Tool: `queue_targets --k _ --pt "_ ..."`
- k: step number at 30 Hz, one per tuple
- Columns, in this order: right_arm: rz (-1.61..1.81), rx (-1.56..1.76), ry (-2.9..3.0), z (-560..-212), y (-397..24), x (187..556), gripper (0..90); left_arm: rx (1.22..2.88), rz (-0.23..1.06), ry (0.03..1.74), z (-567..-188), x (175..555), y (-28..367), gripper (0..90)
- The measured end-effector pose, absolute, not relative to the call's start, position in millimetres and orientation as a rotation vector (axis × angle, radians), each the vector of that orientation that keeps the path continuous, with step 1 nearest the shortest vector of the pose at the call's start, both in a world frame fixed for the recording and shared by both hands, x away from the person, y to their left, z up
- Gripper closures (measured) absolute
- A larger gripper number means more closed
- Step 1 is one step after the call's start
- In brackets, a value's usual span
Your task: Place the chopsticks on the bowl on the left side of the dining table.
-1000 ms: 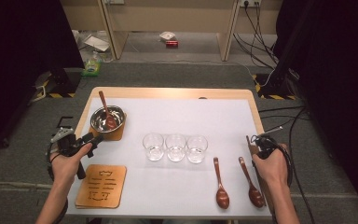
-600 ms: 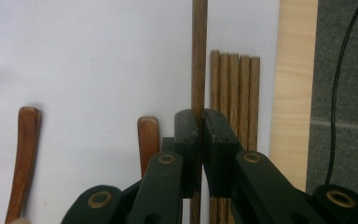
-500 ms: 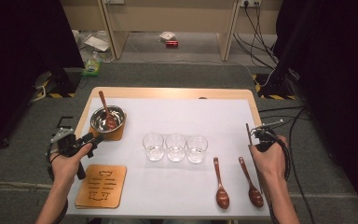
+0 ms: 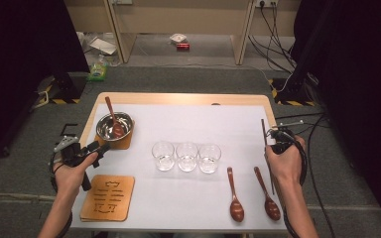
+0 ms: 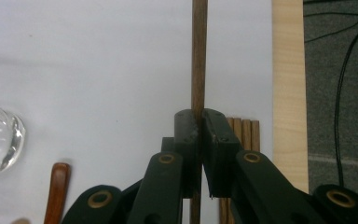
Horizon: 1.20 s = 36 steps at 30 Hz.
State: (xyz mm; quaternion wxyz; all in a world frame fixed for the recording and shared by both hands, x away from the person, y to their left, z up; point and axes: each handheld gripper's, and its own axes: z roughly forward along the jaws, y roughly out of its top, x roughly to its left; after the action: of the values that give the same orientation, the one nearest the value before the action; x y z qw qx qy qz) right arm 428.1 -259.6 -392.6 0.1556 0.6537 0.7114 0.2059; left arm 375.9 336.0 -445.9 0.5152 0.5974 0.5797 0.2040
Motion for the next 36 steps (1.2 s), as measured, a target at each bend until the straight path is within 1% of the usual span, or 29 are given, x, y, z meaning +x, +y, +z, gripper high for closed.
queue_targets --k 36 --pt "0.827 1.729 1.915 -370 -236 442 85.1 1.426 0.49 1.391 -445 375 337 41.3"
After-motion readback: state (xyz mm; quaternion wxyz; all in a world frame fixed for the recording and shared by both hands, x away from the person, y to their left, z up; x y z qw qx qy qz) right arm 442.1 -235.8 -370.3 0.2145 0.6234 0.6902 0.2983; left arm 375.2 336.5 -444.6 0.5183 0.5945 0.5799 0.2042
